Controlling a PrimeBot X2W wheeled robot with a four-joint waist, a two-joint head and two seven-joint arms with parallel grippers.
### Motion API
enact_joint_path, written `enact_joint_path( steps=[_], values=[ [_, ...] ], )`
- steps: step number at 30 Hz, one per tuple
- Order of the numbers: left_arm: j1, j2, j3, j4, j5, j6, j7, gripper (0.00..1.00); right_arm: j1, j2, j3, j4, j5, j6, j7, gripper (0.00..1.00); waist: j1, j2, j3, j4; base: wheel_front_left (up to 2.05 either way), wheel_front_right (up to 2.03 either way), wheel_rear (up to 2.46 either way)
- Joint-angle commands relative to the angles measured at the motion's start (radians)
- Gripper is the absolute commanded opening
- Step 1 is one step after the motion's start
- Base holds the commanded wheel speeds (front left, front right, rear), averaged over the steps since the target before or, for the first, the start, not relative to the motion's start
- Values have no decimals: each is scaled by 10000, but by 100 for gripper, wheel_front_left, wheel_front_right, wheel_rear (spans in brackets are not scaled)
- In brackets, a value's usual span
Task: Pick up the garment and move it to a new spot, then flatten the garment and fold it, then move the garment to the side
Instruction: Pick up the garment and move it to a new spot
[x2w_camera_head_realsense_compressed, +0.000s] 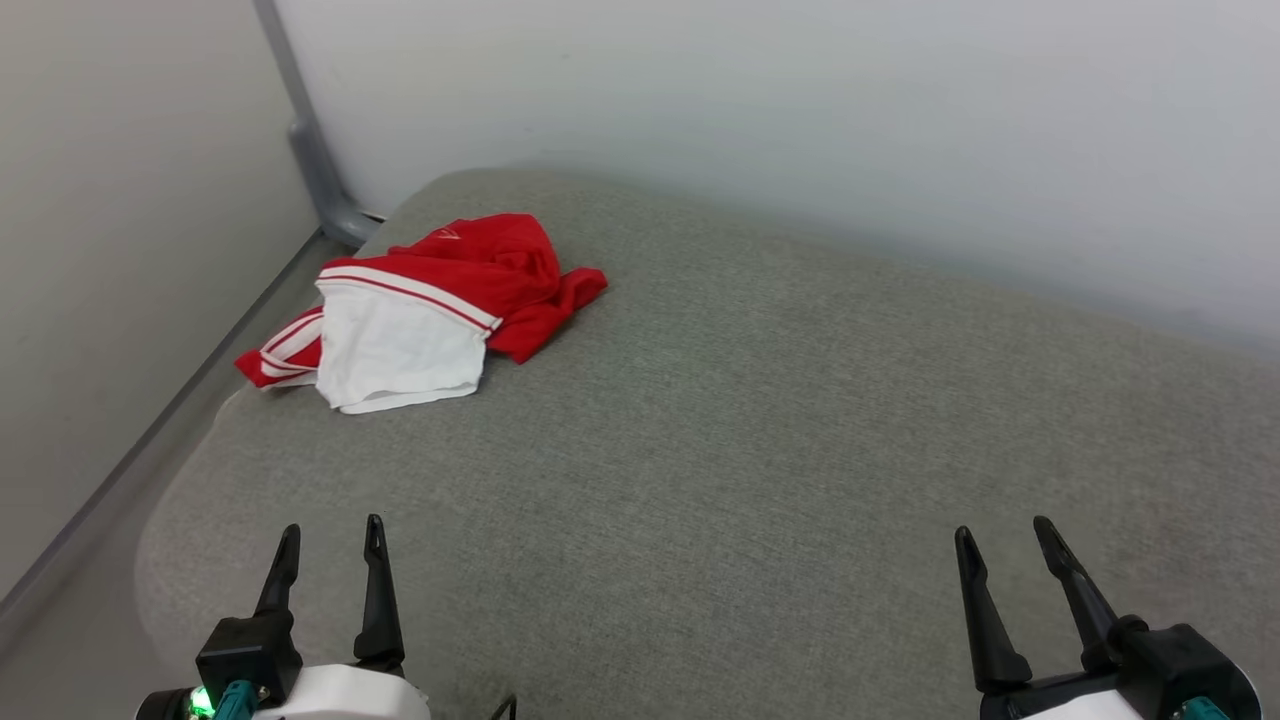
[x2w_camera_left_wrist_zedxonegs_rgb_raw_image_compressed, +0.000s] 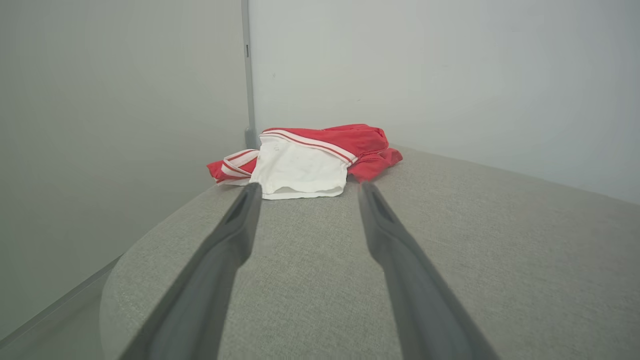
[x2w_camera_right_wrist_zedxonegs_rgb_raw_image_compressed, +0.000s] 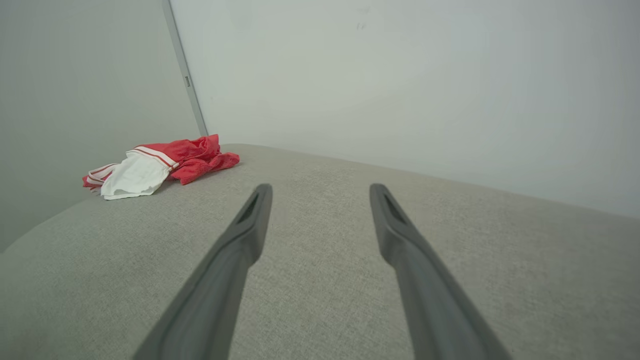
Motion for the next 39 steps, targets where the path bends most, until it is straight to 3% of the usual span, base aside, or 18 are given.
enact_joint_path(
  steps=[1,9,17,26,34,39],
  values=[
    [12,16,-6,24,54,-6,-28,100,-18,9,21,-8,-69,-3,-18,100,0,-1,34,333,0,0,0],
    [46,16,85,69,-46,-2,-28,100,-1,8,205,57,-113,-3,-18,100,0,-1,52,899,0,0,0],
    [71,16,180,156,-276,-27,-28,100,-3,8,246,87,-173,-3,-18,100,0,-1,61,947,0,0,0],
    [-1546,105,1165,548,-597,-1029,-28,100,-272,8,179,-68,-433,-5,-18,100,0,-1,540,639,0,0,0],
    [-4253,946,1764,1377,-957,-1528,-28,100,-860,8,6,-319,-1121,-5,-18,100,0,-1,1741,-78,0,0,0],
    [-6090,2073,1411,2696,-1935,-1593,7,100,-1251,8,-181,-660,-1532,-5,-18,100,0,-1,2598,-640,0,0,0]
  ],
)
